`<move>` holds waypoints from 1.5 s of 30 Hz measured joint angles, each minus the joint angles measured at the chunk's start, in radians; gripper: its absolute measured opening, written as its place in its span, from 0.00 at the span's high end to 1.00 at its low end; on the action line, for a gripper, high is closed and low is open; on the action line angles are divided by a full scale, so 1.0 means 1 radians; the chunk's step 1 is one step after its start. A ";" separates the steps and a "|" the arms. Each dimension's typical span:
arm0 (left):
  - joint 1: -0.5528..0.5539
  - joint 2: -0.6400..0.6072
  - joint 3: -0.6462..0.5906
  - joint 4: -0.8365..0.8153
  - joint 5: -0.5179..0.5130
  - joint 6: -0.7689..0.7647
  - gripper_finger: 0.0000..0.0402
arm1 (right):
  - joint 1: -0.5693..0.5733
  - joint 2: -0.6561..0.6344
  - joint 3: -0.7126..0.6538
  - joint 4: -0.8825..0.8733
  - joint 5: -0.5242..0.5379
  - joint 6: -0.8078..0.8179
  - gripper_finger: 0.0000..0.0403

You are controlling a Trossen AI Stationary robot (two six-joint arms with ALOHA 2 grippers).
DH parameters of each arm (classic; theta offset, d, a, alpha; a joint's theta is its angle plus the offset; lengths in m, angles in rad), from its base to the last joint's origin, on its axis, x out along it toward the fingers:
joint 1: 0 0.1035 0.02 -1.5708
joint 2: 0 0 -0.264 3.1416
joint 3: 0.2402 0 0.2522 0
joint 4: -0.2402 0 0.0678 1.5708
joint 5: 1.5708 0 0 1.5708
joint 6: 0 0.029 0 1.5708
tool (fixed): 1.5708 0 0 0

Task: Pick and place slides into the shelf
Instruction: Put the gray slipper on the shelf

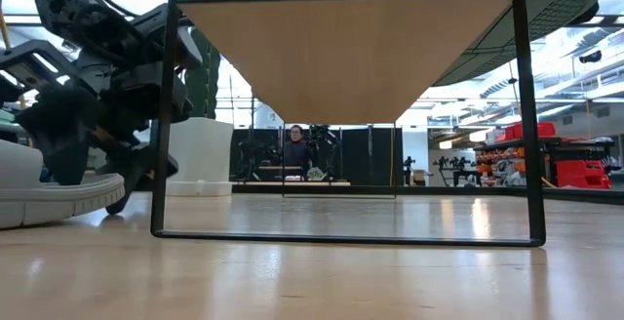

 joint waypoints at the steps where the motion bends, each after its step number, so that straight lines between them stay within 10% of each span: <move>1: -0.001 0.000 0.000 0.000 0.001 0.000 0.46 | 0.000 0.000 0.000 0.000 0.000 0.000 0.57; 21: -0.003 -0.006 -0.002 0.039 0.063 -0.155 0.83 | 0.000 0.000 0.000 -0.001 0.018 -0.041 0.57; 45: -0.002 -0.045 0.259 -0.266 0.061 -0.166 0.84 | 0.000 -0.001 0.000 -0.001 0.017 -0.121 0.57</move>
